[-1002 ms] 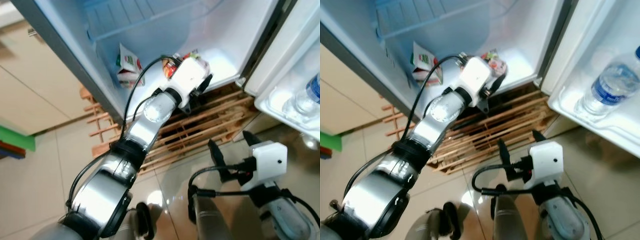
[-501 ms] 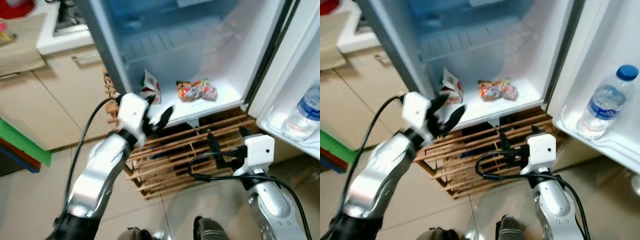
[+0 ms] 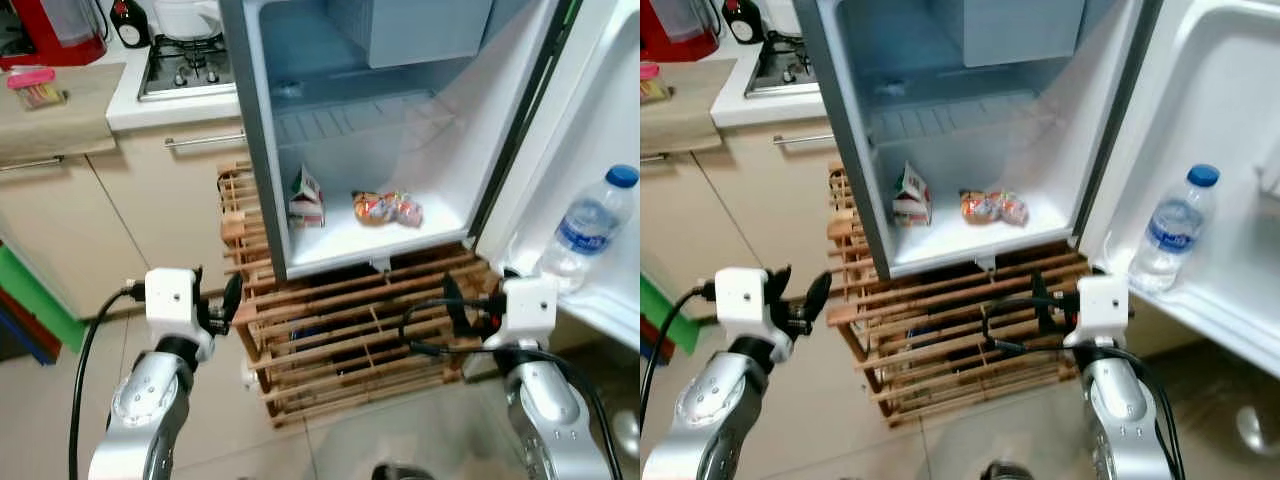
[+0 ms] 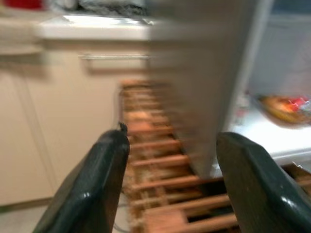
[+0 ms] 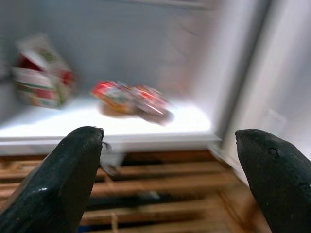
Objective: Restocking fridge
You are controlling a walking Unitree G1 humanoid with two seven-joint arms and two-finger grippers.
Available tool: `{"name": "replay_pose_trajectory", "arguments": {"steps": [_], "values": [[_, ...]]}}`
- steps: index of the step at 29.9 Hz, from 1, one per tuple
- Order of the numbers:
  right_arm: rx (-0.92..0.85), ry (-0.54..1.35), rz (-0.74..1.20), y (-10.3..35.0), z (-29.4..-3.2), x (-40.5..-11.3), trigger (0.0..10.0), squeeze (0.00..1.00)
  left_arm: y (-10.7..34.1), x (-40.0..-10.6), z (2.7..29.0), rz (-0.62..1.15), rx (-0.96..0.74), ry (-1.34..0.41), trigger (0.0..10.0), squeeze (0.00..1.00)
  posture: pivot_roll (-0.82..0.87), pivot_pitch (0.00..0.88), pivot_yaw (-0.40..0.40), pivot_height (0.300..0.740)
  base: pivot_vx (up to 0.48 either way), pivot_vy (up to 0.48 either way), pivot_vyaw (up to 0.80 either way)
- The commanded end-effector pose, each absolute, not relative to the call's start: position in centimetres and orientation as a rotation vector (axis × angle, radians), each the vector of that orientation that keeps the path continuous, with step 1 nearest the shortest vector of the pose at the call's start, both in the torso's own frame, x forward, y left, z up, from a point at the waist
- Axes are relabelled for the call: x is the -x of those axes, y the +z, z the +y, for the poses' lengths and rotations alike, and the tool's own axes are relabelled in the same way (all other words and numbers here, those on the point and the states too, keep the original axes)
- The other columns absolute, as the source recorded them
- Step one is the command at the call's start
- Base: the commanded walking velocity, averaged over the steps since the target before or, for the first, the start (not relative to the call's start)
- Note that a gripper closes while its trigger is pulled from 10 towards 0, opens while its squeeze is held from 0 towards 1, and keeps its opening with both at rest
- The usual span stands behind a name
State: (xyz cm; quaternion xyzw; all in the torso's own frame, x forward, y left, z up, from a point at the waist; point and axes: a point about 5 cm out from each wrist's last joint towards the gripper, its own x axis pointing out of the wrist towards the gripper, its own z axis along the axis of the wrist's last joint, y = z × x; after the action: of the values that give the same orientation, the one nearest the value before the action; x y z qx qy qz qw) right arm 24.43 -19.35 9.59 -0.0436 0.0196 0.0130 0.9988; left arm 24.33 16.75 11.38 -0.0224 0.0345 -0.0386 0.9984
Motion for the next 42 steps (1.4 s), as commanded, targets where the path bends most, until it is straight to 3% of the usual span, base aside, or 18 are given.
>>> {"name": "replay_pose_trajectory", "arguments": {"steps": [1, 12, 17, 25, 42], "values": [[0.073, 0.03, 0.006, 10.1, -18.9, -25.1, 10.0, 0.22, 12.0, -24.9, 16.3, 0.033, 0.013, -0.092, 10.0, 0.0, -0.09, 0.0, 0.047, 0.74, 0.0, 0.0, 0.0], [0.064, 0.051, -0.021, 10.0, -18.3, -25.6, 10.0, 0.23, 12.8, -25.9, 15.8, 0.001, -0.02, -0.161, 10.0, 0.0, -0.1, 0.0, 0.082, 0.74, 0.0, -0.044, 0.0], [0.065, 0.059, -0.015, 9.7, -18.1, -25.4, 10.0, 0.24, 13.3, -25.7, 14.9, -0.035, -0.072, -0.211, 10.0, 0.0, -0.09, 0.0, 0.079, 0.74, 0.0, -0.402, 0.74], [0.069, 0.079, -0.014, 9.7, -18.0, -25.6, 10.0, 0.22, 13.5, -26.5, 14.7, -0.045, -0.067, -0.204, 10.0, 0.0, -0.1, 0.0, 0.066, 0.74, 0.0, 0.0, 0.0], [0.081, 0.087, -0.014, 9.7, -18.1, -25.9, 10.0, 0.22, 13.6, -27.6, 14.0, -0.059, -0.059, -0.212, 10.0, 0.0, -0.11, 0.0, 0.065, 0.74, -0.322, 0.0, 0.0]]}}
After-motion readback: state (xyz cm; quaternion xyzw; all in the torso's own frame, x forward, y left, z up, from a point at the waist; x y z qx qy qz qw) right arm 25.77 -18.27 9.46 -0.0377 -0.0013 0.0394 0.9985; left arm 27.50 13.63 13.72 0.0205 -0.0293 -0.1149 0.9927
